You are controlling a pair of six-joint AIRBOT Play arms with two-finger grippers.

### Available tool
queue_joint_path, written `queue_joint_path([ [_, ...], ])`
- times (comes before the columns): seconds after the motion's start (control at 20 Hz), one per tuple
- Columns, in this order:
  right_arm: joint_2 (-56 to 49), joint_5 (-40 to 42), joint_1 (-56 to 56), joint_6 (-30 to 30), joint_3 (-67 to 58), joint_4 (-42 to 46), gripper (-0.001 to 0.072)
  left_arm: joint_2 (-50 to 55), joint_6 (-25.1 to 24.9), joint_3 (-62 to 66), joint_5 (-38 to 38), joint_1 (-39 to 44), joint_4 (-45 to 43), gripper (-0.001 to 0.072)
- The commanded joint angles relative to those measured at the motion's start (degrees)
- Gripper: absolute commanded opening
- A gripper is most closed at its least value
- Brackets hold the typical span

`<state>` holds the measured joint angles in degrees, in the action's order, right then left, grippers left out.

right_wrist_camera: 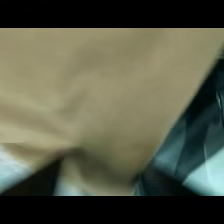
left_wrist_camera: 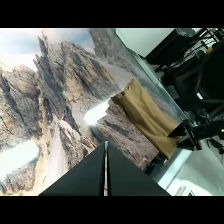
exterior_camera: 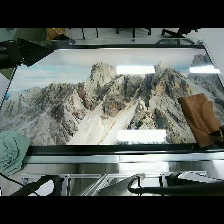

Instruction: Fold the shirts.

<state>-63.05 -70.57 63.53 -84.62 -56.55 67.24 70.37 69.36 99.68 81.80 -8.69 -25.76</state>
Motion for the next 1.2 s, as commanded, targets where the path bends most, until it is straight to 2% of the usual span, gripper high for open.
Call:
queue_joint_path([
  [0.0,-0.22,0.66,1.73,-0.04,3.56,1.14,0.064,1.92,0.11,-0.02,0.94,-0.04,0.11,0.0023],
  [0.2,3.72,-1.81,1.57,-1.55,-2.05,-0.74,0.0635,4.37,0.09,0.0,0.35,-0.04,0.48,0.0022],
  [0.3,8.02,-0.5,-0.15,0.94,-4.63,-11.15,0.0402,4.7,0.07,0.0,-1.22,-0.04,0.39,0.0023],
  [0.4,12.81,-0.22,-4.48,5.44,-5.38,-21.7,0.0361,4.7,0.09,0.74,-2.38,-0.04,0.0,0.0023],
  [0.45,14.86,-0.44,-7.85,7.15,-5.38,-25.05,0.0264,4.7,0.09,1.64,-2.29,-0.04,-0.31,0.0022],
  [0.5,16.9,-0.33,-12.68,8.72,-5.35,-26.56,0.0093,4.68,0.11,2.43,-1.92,-0.04,-0.04,0.0022],
  [0.55,18.56,0.02,-18.53,9.25,-5.35,-26.53,0.0079,4.61,0.09,2.78,-0.87,-0.02,-0.04,0.0022],
  [0.6,19.5,0.22,-24.63,9.53,-5.33,-26.51,0.0009,3.98,0.09,1.92,0.2,-0.04,-0.15,0.0022],
  [0.75,19.85,5.64,-46.23,9.88,-4.31,-23.98,0.0015,-1.99,-0.59,-10.03,-0.15,-0.04,-0.15,0.0022],
  [0.95,17.7,11.89,-69.94,9.31,-2.03,-18.78,0.0014,-16.0,-3.13,-35.91,-1.66,1.4,-0.26,0.0022],
  [1.15,13.62,12.2,-79.47,9.22,-1.33,-17.09,0.0014,-27.74,-3.54,-54.64,-4.81,3.04,-0.22,0.0022],
])
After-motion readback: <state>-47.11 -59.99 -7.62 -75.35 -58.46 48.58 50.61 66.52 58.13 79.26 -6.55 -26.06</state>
